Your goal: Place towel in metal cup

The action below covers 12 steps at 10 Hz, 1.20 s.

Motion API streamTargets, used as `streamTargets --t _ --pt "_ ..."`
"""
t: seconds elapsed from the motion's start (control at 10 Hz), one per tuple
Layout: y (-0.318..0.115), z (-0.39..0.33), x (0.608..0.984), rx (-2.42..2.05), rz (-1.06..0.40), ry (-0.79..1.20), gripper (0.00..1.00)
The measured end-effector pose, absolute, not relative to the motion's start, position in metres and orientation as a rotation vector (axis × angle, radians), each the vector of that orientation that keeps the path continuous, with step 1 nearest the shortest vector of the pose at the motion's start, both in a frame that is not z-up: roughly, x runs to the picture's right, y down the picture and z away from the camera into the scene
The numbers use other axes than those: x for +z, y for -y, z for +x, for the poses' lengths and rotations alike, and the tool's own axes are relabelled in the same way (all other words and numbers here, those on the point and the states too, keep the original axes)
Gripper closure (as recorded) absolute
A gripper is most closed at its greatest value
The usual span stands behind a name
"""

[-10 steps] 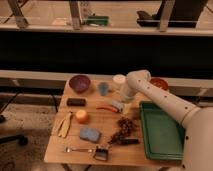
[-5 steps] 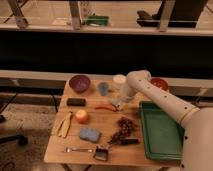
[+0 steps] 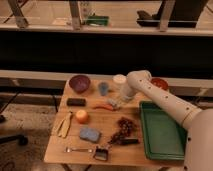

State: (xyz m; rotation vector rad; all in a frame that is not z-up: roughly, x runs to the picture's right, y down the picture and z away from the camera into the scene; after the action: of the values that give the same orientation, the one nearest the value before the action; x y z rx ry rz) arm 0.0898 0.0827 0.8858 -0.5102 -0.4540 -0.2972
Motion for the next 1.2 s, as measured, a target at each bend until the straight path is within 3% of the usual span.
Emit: streamTargets --t 0.8,1.2 --pt "-0.045 0.097 0.832 -0.269 -0.296 0.428 1.00" --pt "-0.033 0.108 0.825 -0.267 -0.186 0.409 1.00"
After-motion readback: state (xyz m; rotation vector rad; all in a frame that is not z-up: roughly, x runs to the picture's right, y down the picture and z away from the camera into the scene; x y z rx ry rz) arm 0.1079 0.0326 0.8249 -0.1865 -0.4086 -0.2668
